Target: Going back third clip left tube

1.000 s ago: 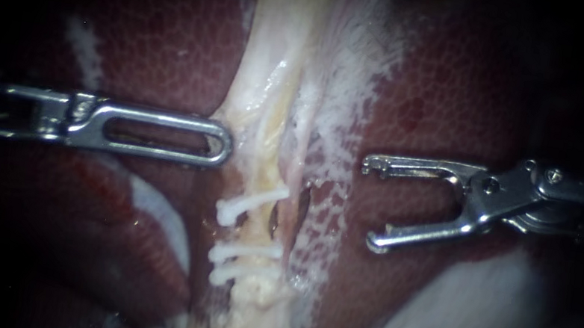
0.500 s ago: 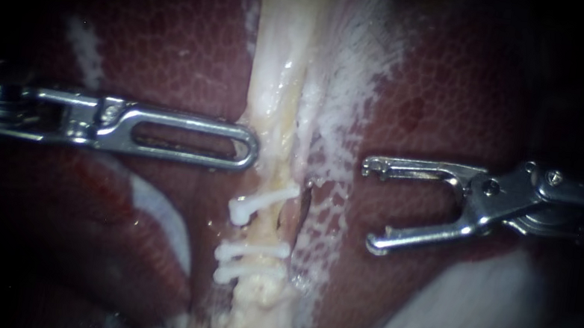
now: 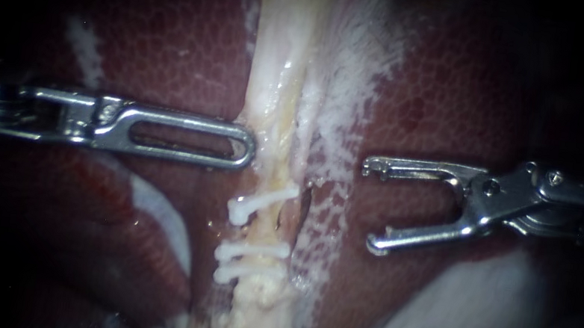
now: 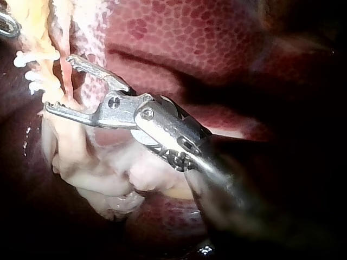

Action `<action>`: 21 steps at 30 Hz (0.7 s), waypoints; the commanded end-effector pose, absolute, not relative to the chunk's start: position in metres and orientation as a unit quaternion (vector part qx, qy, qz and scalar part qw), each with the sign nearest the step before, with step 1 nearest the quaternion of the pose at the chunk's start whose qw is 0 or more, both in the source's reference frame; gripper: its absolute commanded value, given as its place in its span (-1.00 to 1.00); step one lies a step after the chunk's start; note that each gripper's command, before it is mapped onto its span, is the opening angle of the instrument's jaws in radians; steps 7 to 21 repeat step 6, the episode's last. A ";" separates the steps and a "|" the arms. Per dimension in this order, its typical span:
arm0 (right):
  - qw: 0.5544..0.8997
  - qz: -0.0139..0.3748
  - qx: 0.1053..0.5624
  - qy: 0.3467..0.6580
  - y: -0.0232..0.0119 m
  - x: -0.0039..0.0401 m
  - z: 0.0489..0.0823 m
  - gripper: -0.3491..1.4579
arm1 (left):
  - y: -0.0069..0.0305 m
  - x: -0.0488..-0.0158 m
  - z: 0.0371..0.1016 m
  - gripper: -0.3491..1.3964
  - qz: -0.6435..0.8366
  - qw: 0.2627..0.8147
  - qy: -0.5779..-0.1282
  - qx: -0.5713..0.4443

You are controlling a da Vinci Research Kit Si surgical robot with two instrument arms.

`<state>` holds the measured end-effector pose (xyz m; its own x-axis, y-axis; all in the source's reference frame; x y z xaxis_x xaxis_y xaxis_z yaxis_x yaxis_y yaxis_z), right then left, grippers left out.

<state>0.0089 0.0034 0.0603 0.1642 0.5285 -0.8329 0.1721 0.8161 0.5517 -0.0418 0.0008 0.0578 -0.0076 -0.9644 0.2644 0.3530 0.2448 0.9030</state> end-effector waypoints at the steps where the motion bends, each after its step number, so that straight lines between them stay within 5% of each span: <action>1: 0.711 0.125 0.276 0.634 0.0034 0.0089 0.0603 0.05 | 0.0009 -0.0419 0.0578 -1.00 -0.525 0.628 -0.478 0.320; 21: 0.711 0.125 0.276 0.634 0.0034 0.0089 0.0603 0.05 | 0.0009 -0.0419 0.0579 -1.00 -0.525 0.628 -0.478 0.320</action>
